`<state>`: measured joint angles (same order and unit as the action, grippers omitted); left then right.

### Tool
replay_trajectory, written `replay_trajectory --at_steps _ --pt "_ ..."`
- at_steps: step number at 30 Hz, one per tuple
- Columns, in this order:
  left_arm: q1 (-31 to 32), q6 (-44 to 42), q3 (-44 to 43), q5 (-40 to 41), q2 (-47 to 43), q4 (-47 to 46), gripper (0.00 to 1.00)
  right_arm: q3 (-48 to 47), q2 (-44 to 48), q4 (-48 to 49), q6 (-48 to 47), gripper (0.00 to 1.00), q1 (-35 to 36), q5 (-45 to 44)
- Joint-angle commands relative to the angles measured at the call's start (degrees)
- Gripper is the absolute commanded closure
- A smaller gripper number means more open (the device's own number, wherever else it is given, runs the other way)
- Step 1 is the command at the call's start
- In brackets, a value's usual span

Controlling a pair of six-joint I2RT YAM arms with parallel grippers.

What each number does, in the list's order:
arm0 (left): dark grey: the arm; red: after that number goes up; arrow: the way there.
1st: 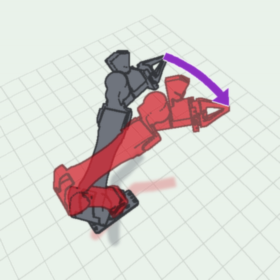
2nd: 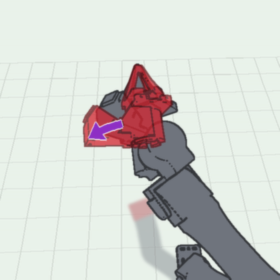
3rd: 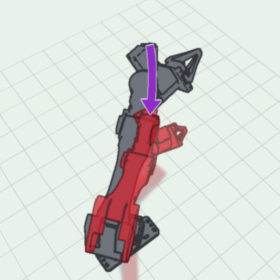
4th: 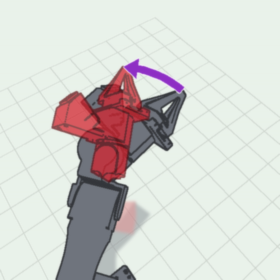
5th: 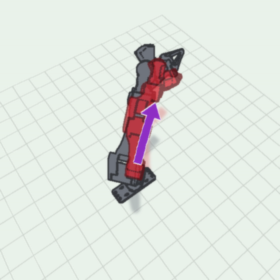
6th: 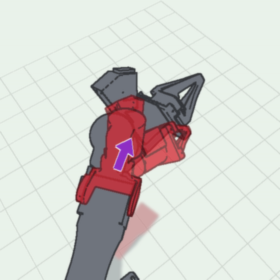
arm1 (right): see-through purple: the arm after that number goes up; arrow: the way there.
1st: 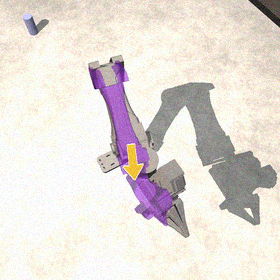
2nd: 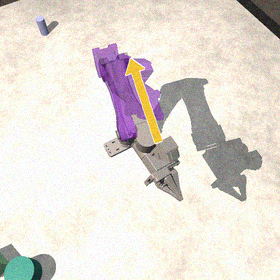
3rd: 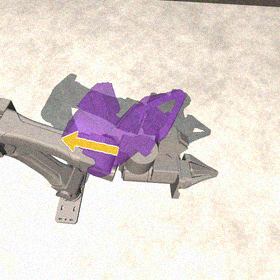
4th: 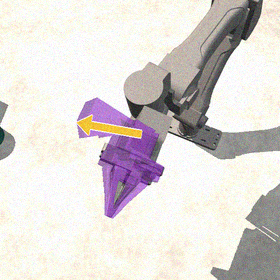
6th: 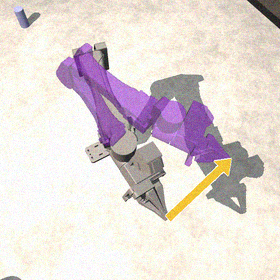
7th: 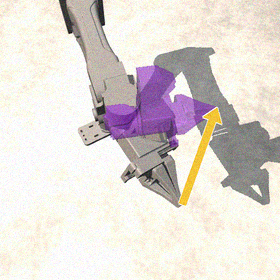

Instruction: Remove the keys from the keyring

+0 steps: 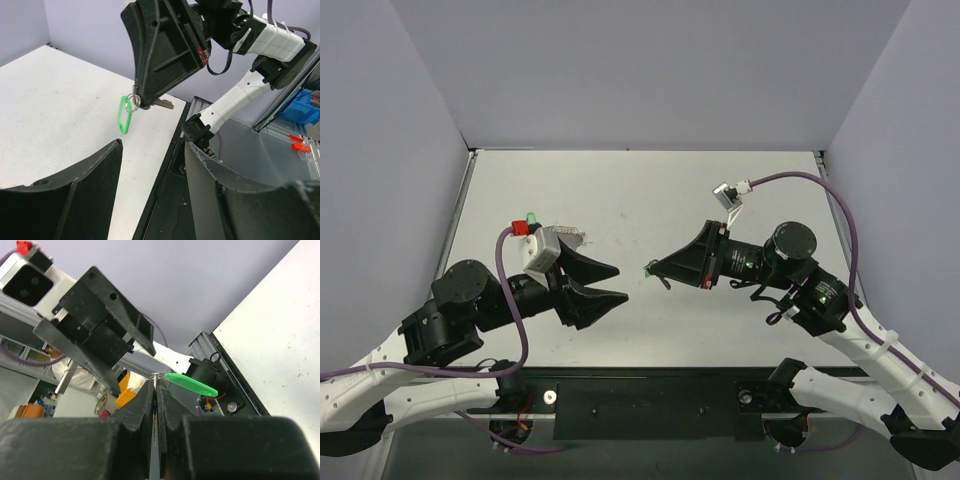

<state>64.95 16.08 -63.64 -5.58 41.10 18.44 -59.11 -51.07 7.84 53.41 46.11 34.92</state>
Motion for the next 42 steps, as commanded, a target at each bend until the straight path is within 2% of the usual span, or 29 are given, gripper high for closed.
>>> replay_trajectory --at_steps 1,5,12,15,18,19,22,24,31,34,42 --pt "0.35 0.01 0.35 1.63 -0.23 -4.11 0.37 0.93 2.38 5.51 -1.30 1.00 0.03 3.84" --pt "0.35 -1.48 0.79 0.14 -0.06 -5.77 0.37 1.81 2.64 10.61 1.87 1.00 0.47 7.00" --pt "0.35 -6.30 0.79 -2.67 1.26 -5.86 0.29 2.16 2.03 9.92 1.35 1.00 1.00 9.11" --pt "0.35 -8.95 2.37 -1.97 0.21 -6.83 0.25 2.16 2.03 9.13 0.91 1.00 0.83 8.94" --pt "0.53 -12.38 6.22 0.30 -1.55 -11.73 0.25 2.42 1.68 10.87 2.13 1.00 0.91 8.68" --pt "0.62 -14.04 7.29 0.40 -2.77 -13.15 0.26 2.60 1.41 11.41 2.66 1.00 0.91 8.68" --pt "1.14 -17.99 15.27 0.31 -7.16 -25.95 0.35 2.42 0.54 12.20 4.77 1.00 0.74 7.37" --pt "1.41 -19.85 18.71 1.63 -8.92 -30.80 0.36 2.42 -0.26 12.46 6.26 1.00 0.83 6.31" --pt "3.69 -26.87 20.92 2.94 -8.23 -34.25 0.36 5.85 -1.93 22.22 16.11 1.00 1.00 3.49" --pt "7.11 -30.04 21.45 7.15 -7.71 -36.53 0.49 6.02 -1.84 21.87 16.38 1.00 1.18 3.05" --pt "13.27 -36.29 20.92 15.50 -4.80 -38.56 0.59 5.50 -1.93 22.14 16.29 1.00 2.32 2.53"
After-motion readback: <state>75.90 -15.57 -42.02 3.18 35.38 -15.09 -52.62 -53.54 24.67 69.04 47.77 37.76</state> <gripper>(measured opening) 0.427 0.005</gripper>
